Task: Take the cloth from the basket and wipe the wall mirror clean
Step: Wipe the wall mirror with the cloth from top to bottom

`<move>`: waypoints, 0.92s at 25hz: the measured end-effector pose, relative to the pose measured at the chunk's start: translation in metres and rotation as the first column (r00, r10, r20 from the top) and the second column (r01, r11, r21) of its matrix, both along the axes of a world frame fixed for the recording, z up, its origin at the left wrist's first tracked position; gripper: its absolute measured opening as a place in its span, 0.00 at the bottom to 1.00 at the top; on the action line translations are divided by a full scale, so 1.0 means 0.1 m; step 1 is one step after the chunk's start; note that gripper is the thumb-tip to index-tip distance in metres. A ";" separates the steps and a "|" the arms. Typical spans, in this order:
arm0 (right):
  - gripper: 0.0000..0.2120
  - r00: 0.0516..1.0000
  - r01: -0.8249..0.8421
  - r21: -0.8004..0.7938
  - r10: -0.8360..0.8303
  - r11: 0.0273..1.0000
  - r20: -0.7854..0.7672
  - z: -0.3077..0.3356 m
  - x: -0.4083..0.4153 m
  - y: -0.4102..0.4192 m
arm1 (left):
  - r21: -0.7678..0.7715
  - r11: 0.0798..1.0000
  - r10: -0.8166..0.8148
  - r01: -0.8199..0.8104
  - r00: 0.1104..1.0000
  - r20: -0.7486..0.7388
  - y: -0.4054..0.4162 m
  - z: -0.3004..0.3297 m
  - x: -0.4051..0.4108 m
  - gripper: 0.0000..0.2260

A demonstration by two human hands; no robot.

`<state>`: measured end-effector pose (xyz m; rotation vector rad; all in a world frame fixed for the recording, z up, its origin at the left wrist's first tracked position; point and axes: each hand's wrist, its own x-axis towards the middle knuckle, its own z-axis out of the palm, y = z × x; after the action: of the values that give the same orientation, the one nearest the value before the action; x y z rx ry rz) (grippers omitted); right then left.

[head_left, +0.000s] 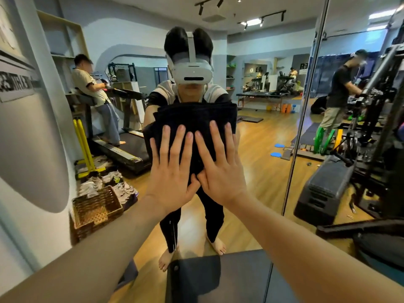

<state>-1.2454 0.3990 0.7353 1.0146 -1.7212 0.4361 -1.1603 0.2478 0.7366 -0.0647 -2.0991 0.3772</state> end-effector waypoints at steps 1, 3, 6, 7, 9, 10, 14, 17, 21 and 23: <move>0.32 1.000 -0.009 0.021 0.009 1.000 -0.004 -0.01 -0.02 0.07 | 0.017 1.000 0.006 -0.006 1.000 0.009 0.07 -0.02 -0.01 0.41; 0.32 0.999 -0.031 0.048 0.032 0.998 -0.029 0.13 -0.09 0.19 | 0.032 0.999 -0.007 0.007 1.000 0.012 0.20 0.11 -0.05 0.42; 0.29 0.999 0.002 0.027 0.000 1.000 -0.052 0.61 -0.29 0.47 | 0.035 0.999 -0.038 0.038 0.999 -0.011 0.50 0.59 -0.25 0.41; 0.28 0.998 0.023 0.016 -0.022 1.000 -0.057 0.82 -0.38 0.59 | 0.046 0.998 -0.037 0.038 0.999 -0.027 0.65 0.81 -0.33 0.41; 0.29 0.993 0.073 -0.019 -0.074 0.997 -0.094 1.28 -0.55 0.85 | 0.041 0.998 -0.040 0.043 0.997 -0.065 0.94 1.29 -0.51 0.41; 0.29 0.989 0.090 -0.042 -0.095 0.995 -0.112 1.51 -0.63 0.98 | 0.026 0.998 -0.048 0.050 0.995 -0.084 1.07 1.54 -0.60 0.41; 0.30 0.984 0.095 -0.087 -0.107 0.992 -0.145 2.19 -0.84 1.35 | -0.004 0.999 -0.052 0.052 0.988 -0.146 1.43 2.20 -0.87 0.40; 0.31 0.985 0.079 -0.095 -0.092 0.992 -0.143 2.20 -0.92 1.43 | -0.001 0.999 -0.044 0.045 0.981 -0.190 1.53 2.18 -0.97 0.38; 0.32 0.993 0.048 -0.194 -0.067 0.980 -0.094 1.78 -0.90 1.39 | -0.058 0.995 -0.094 0.084 0.976 -0.197 1.50 1.90 -1.01 0.37; 0.32 0.996 0.032 -0.203 -0.049 0.979 -0.078 1.46 -0.91 1.44 | -0.063 0.991 -0.128 0.118 0.975 -0.184 1.53 1.59 -1.03 0.36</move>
<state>-1.3369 0.5434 0.8814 0.8381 -1.5856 0.5239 -1.2632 0.4007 0.8957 -0.1818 -1.8888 0.3490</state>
